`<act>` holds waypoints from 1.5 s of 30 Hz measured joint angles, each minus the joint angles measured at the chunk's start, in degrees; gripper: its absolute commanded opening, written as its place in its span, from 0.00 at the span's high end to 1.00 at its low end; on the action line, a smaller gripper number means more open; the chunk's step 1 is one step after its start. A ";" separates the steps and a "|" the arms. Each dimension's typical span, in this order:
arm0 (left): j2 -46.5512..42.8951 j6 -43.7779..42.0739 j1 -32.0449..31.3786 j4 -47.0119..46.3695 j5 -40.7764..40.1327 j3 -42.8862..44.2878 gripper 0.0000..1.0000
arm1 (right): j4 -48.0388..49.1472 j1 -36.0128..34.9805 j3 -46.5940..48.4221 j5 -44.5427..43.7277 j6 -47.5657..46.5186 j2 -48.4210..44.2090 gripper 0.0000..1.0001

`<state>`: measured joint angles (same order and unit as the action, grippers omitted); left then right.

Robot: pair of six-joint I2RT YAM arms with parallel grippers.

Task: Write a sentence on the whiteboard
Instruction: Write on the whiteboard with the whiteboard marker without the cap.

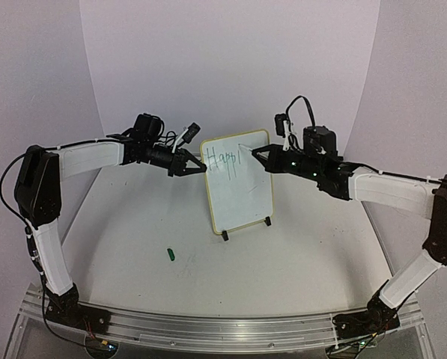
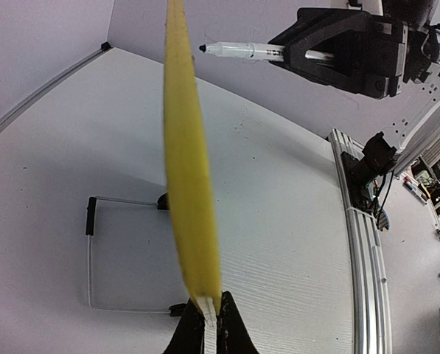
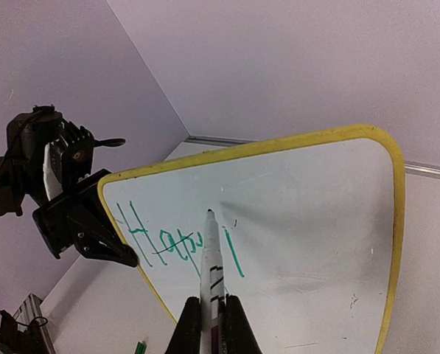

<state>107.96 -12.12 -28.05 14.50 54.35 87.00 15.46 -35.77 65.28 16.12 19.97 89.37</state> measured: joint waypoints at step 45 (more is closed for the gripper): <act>0.11 0.02 0.09 0.35 0.04 0.24 1.00 | 0.38 0.00 -2.58 -1.73 -0.17 -2.54 1.00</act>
<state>108.07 -12.10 -27.97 14.85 54.39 87.24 15.84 -35.77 62.70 14.39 19.79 86.83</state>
